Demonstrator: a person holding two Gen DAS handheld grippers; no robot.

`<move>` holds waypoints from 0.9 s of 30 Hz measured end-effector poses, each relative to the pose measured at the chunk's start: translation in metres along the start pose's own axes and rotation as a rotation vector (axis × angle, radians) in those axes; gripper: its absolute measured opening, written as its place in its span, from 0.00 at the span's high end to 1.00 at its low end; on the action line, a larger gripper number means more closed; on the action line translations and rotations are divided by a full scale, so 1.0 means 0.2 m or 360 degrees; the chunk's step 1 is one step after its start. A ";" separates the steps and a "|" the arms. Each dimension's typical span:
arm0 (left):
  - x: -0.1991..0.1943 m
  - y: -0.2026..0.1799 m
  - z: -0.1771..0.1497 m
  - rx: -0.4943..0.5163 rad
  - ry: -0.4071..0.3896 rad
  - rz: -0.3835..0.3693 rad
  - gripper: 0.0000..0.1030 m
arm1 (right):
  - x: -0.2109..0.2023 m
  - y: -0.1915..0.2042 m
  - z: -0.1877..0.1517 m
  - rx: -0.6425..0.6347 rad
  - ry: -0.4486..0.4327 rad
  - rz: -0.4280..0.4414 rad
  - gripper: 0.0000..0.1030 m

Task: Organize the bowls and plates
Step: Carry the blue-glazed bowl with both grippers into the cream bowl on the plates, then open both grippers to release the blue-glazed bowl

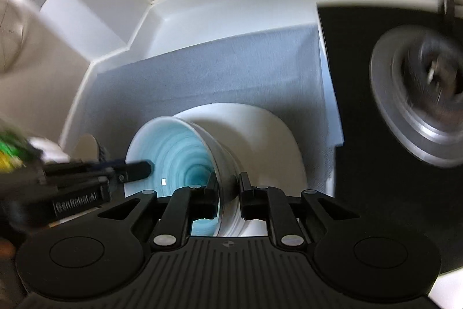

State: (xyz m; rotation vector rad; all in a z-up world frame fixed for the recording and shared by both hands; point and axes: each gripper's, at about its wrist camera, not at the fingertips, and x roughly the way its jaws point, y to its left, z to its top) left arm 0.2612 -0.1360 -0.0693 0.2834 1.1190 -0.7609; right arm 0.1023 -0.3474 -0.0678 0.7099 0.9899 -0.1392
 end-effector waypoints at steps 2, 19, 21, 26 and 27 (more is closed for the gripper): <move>0.00 0.01 0.00 -0.0008 0.0007 0.0004 0.85 | 0.01 -0.04 0.04 0.0088 0.0076 0.0058 0.83; -0.07 0.08 -0.01 -0.0132 -0.0066 0.0069 0.28 | 0.07 0.06 0.05 -0.0400 -0.0046 -0.0241 0.42; -0.08 0.09 -0.01 -0.0145 -0.0072 0.0074 0.27 | 0.12 0.06 0.06 -0.0411 -0.0037 -0.0244 0.38; -0.09 0.12 -0.01 -0.0175 -0.0069 0.0065 0.25 | 0.21 0.10 0.08 -0.0480 -0.0019 -0.0253 0.30; -0.10 0.12 -0.01 -0.0178 -0.0071 0.0069 0.25 | 0.21 0.11 0.08 -0.0512 -0.0023 -0.0261 0.29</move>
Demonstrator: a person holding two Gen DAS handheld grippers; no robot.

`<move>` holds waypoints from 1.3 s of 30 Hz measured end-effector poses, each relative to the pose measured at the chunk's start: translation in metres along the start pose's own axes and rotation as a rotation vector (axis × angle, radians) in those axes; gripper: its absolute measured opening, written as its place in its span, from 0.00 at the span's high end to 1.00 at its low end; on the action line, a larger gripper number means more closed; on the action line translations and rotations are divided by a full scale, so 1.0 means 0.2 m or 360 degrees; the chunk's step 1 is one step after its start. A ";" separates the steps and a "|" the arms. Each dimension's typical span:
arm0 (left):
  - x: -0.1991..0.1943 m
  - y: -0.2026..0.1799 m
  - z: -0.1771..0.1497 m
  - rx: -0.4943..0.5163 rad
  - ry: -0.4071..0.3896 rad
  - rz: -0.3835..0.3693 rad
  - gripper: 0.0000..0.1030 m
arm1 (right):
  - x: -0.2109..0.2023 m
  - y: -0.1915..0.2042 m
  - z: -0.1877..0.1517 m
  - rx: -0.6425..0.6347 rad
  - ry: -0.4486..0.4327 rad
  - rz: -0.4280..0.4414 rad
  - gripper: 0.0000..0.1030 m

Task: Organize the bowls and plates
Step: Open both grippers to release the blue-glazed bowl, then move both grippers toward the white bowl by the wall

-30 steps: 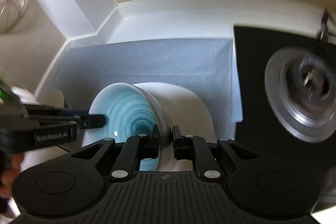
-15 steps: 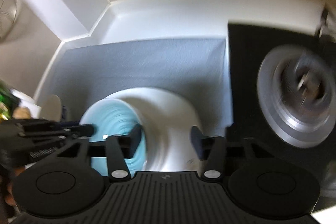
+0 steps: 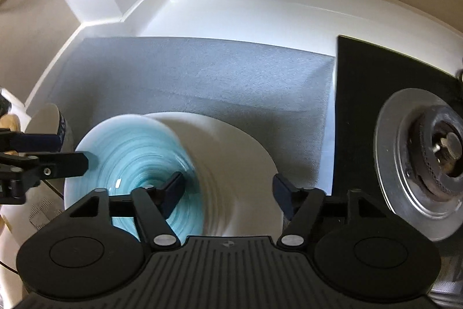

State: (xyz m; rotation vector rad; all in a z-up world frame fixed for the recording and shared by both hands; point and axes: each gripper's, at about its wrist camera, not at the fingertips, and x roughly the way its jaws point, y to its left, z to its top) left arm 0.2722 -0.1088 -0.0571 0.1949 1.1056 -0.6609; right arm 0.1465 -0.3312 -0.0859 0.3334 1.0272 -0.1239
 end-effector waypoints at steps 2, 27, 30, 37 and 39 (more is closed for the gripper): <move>-0.01 0.01 -0.01 -0.0004 0.0000 -0.0001 0.23 | 0.00 0.02 0.00 -0.0044 0.0002 -0.0010 0.28; -0.07 0.10 0.01 -0.0091 -0.0030 -0.0030 0.16 | -0.09 0.04 0.18 -0.0034 0.0037 0.0226 0.82; -0.06 0.09 0.01 -0.0084 -0.0018 -0.0028 0.16 | -0.10 0.06 0.17 -0.0043 0.0056 0.0199 0.83; 0.04 0.09 0.03 -0.0086 0.0049 -0.0027 0.13 | -0.12 0.05 0.15 -0.0062 0.0106 0.0175 0.88; 0.07 0.11 0.03 -0.0106 0.0068 -0.0036 0.11 | -0.12 0.04 0.15 -0.0052 0.0124 0.0176 0.89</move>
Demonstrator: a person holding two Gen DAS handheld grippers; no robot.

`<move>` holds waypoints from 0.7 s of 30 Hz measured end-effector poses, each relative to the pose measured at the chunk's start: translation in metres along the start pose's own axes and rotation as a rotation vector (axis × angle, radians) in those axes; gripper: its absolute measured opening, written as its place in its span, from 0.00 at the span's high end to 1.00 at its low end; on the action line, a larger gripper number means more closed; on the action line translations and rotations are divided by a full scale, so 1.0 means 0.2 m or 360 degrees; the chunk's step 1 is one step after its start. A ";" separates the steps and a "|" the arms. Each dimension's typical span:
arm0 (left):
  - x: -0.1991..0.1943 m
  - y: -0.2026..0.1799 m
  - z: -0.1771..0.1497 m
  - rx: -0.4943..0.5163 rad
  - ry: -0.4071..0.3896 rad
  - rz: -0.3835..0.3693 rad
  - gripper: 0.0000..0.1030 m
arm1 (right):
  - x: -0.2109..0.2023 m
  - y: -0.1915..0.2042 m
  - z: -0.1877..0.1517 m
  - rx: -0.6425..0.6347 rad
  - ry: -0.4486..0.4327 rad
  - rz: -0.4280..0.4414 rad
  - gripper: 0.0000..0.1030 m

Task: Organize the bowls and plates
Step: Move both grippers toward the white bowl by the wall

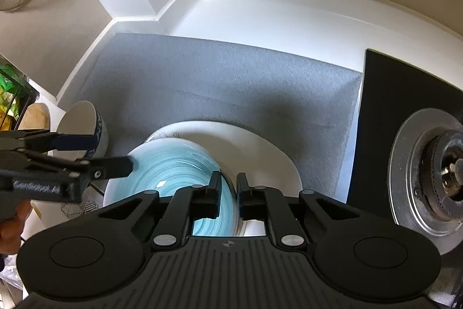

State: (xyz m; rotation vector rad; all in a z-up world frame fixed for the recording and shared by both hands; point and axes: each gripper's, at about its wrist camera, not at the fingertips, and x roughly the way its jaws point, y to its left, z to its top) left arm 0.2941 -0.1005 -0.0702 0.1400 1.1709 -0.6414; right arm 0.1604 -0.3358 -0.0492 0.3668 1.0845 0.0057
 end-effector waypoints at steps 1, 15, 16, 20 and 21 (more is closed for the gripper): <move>0.01 0.01 0.00 -0.0004 0.0005 0.0002 0.11 | 0.00 0.00 0.00 0.0002 0.0006 -0.0002 0.90; -0.22 0.04 -0.06 0.0025 -0.0222 0.0020 0.06 | -0.19 0.11 0.00 -0.0054 -0.0181 0.0011 0.56; -0.25 0.07 -0.07 0.0009 -0.0233 0.0033 0.06 | -0.20 0.14 0.01 -0.0059 -0.0191 0.0042 0.54; -0.33 0.21 -0.12 -0.0108 -0.0280 0.0115 0.05 | -0.17 0.31 0.04 -0.0163 -0.0192 0.0163 0.51; -0.35 0.26 -0.13 -0.0137 -0.0294 0.0151 0.02 | -0.15 0.36 0.05 -0.0195 -0.0183 0.0188 0.51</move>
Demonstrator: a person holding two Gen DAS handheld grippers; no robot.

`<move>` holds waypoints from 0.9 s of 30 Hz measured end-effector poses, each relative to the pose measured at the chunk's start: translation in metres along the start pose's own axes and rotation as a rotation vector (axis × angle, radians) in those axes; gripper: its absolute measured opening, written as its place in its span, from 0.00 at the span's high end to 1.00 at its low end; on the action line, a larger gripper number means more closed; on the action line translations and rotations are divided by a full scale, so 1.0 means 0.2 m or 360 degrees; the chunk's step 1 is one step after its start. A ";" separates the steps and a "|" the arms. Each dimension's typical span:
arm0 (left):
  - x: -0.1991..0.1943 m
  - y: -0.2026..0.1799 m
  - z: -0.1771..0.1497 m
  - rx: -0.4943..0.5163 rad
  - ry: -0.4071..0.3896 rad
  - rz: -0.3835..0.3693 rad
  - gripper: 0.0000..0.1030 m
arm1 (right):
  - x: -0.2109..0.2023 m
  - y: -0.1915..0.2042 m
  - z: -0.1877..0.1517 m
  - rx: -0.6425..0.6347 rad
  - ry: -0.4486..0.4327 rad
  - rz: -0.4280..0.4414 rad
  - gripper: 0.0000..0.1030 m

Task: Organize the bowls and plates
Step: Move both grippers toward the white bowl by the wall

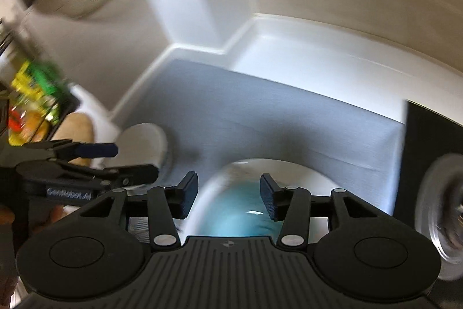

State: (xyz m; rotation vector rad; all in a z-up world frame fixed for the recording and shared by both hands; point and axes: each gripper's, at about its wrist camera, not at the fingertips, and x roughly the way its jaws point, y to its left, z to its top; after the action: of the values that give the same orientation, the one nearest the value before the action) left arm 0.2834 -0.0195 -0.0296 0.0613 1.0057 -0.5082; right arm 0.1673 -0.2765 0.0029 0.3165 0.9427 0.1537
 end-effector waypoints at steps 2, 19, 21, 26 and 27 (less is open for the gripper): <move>-0.04 0.11 -0.02 -0.0051 -0.0045 0.0101 0.01 | 0.06 0.08 0.03 -0.0043 0.0017 0.0044 0.51; 0.25 0.65 -0.03 -0.0460 0.0213 0.0206 0.01 | 0.76 0.43 0.14 -0.0058 0.0306 -0.0046 0.43; 0.29 0.66 -0.03 -0.0446 0.0234 0.0201 0.01 | 0.79 0.44 0.13 -0.0048 0.0322 -0.0066 0.42; 0.38 0.68 -0.02 -0.0411 0.0296 0.0200 0.01 | 0.87 0.43 0.13 -0.0017 0.0355 -0.0112 0.42; 0.40 0.68 -0.02 -0.0397 0.0311 0.0201 0.01 | 0.88 0.43 0.13 -0.0009 0.0362 -0.0117 0.42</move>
State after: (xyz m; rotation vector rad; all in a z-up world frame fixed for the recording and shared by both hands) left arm 0.3741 0.0704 -0.1223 -0.0490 1.2412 -0.2621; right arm 0.2905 -0.1534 -0.0900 0.2622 1.1776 0.1267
